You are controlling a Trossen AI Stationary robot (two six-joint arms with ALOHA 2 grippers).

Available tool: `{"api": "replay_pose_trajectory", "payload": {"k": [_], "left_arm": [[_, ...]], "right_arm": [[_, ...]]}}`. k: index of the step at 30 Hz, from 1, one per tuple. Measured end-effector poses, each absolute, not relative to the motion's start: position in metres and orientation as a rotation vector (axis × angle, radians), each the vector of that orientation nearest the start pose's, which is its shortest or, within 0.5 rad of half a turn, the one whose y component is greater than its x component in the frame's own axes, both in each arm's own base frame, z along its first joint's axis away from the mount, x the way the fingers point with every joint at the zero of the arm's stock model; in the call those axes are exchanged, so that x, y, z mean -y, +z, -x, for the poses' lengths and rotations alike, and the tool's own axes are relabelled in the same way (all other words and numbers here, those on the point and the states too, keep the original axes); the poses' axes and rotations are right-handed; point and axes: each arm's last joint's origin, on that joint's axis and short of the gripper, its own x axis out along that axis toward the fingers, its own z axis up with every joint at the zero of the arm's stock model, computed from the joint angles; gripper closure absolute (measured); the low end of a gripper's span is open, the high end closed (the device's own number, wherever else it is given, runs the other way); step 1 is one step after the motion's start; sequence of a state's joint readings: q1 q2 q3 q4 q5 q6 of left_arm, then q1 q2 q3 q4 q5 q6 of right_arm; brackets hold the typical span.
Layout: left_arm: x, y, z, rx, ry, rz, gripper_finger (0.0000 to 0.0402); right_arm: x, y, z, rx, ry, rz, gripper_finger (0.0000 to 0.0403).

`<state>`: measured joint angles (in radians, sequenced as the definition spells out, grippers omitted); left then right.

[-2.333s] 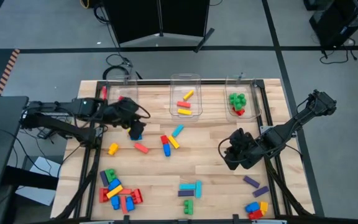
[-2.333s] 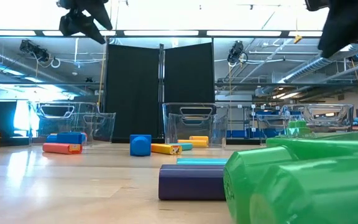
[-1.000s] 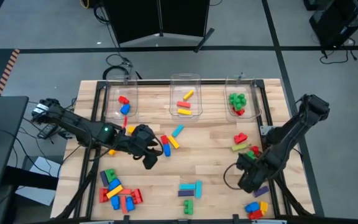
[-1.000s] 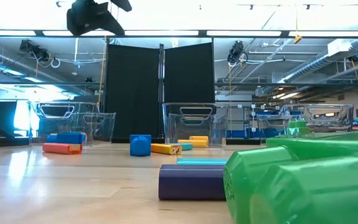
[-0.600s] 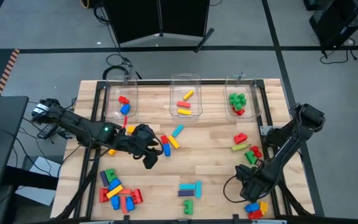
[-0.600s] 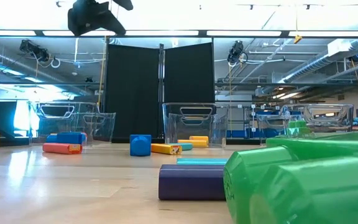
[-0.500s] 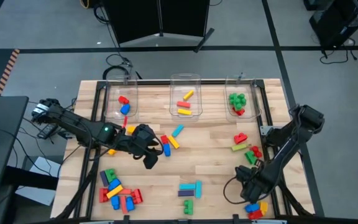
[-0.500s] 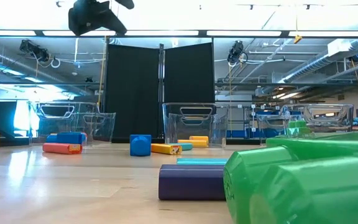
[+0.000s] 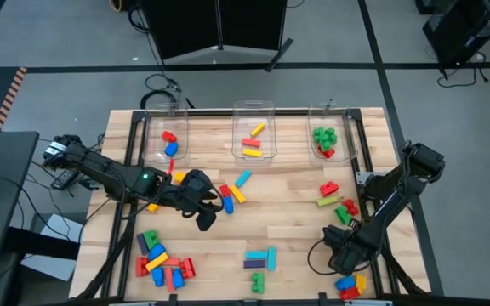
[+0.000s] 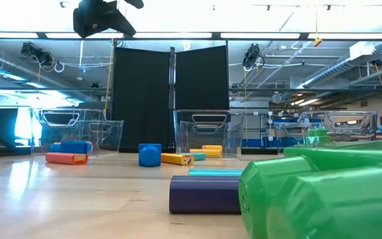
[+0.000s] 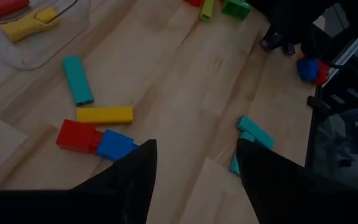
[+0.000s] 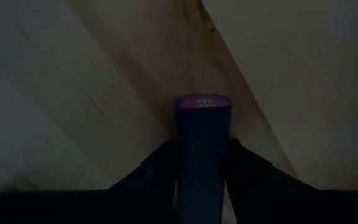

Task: Sort blocks by size
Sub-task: Put the purple block into the middle transparent bin

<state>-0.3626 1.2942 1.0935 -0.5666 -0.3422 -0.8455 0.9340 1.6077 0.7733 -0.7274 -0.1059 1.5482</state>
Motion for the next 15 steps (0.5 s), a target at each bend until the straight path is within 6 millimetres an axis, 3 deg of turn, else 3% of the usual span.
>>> {"api": "replay_pose_trajectory", "payload": {"k": [15], "left_arm": [[0.087, 0.303, -0.256, -0.675, 0.174, 0.297, 0.0174]], "right_arm": [[-0.205, 0.151, -0.151, -1.576, -0.464, -0.480, 0.0286]]}}
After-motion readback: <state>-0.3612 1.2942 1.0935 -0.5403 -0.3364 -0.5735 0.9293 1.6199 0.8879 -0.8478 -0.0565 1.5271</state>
